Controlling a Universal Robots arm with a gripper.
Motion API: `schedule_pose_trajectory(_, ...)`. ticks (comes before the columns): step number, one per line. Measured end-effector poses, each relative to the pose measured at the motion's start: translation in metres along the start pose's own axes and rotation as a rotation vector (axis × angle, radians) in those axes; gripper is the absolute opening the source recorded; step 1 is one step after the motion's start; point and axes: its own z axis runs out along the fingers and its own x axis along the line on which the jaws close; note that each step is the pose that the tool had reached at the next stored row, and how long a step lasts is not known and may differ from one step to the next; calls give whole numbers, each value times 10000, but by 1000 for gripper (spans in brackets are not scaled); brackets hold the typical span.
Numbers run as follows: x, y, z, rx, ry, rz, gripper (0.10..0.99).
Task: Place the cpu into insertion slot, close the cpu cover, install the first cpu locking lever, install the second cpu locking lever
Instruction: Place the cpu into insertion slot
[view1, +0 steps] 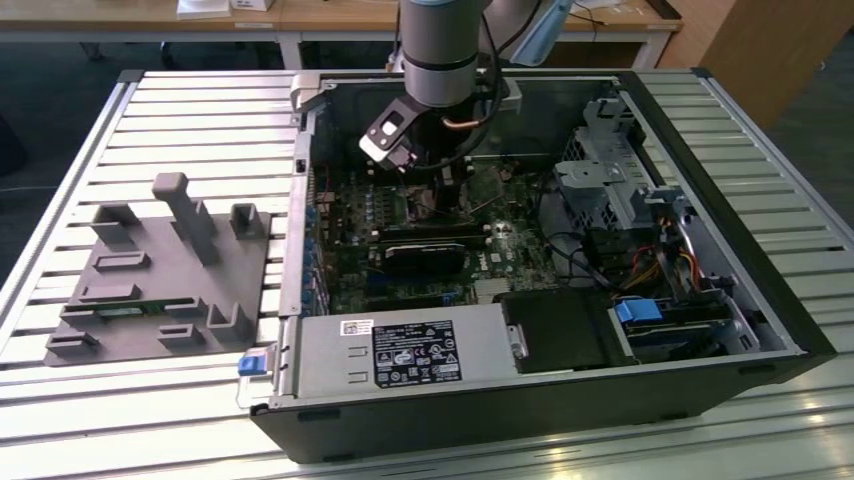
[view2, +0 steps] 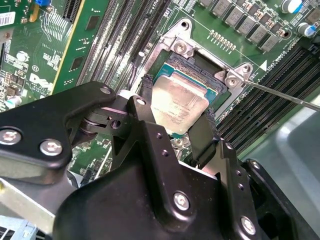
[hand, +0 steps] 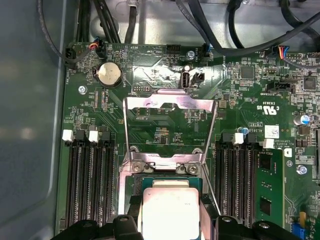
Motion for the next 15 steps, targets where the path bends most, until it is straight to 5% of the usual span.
schedule_pose_trajectory(15, 3, -19, 45, -1, 0, 1, 537)
